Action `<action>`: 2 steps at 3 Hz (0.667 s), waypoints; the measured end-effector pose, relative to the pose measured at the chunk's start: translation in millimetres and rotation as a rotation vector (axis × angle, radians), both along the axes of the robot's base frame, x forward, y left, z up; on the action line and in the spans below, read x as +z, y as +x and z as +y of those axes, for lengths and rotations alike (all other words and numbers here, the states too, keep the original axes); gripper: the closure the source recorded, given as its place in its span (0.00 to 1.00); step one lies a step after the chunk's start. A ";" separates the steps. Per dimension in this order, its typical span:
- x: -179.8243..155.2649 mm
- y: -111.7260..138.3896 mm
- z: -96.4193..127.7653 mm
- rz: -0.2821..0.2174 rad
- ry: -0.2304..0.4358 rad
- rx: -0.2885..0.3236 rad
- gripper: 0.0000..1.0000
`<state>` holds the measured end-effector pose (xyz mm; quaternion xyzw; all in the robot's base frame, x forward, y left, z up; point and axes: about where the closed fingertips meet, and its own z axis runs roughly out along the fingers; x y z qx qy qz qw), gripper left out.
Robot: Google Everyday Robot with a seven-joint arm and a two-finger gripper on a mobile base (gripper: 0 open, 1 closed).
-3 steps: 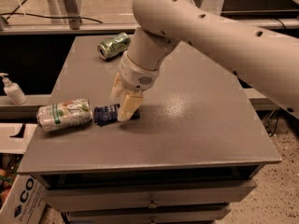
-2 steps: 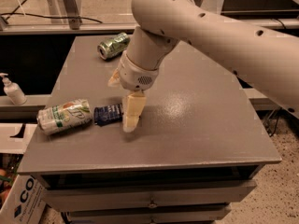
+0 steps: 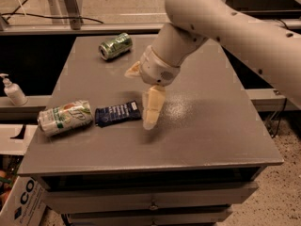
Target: Move rxbar blueberry near 7up can
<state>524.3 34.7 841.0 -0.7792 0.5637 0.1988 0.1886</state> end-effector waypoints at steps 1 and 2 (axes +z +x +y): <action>-8.4 20.7 -53.9 0.075 0.136 -0.090 0.00; -9.4 22.6 -53.8 0.085 0.153 -0.097 0.00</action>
Offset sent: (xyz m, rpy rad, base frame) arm 0.0185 -0.0479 -0.0076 0.1213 0.0671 -0.0800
